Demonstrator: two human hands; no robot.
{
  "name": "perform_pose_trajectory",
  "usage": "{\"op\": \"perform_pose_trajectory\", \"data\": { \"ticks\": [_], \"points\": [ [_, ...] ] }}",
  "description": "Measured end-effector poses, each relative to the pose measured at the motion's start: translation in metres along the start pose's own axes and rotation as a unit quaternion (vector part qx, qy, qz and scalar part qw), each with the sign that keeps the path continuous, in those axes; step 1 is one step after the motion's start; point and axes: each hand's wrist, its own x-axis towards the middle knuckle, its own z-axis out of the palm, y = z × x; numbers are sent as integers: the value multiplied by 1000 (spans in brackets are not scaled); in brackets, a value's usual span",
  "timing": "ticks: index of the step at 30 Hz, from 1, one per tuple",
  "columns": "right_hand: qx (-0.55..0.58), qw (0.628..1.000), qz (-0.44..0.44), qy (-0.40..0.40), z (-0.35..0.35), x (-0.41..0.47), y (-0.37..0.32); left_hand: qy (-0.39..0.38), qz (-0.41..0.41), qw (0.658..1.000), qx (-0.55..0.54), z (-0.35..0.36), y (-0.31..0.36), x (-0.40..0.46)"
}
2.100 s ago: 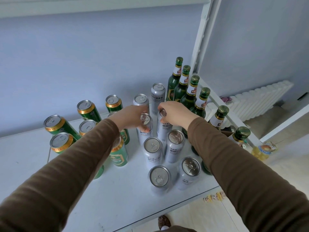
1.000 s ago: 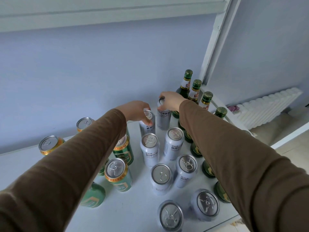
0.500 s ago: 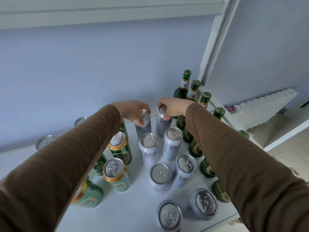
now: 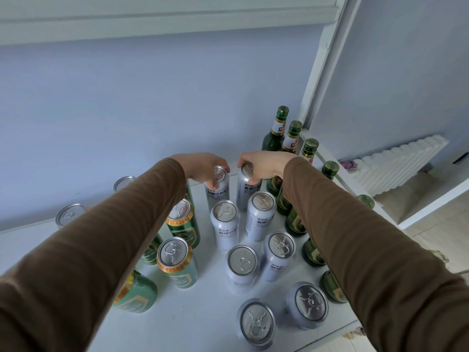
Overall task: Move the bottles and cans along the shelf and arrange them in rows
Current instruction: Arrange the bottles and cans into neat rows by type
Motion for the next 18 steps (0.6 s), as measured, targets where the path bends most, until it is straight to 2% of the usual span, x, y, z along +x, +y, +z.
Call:
{"op": "perform_pose_trajectory", "data": {
  "ticks": [8,12,18],
  "points": [
    [5,1000,3,13,-2,-11,-11,14,-5,999,-50,-6,-5,-14],
    [-13,995,-21,97,-11,-23,-27,54,5,996,-64,-24,-12,-42],
    [50,977,-106,179,-12,-54,-71,132,-4,990,-44,-36,-32,-117]
  ]
}}
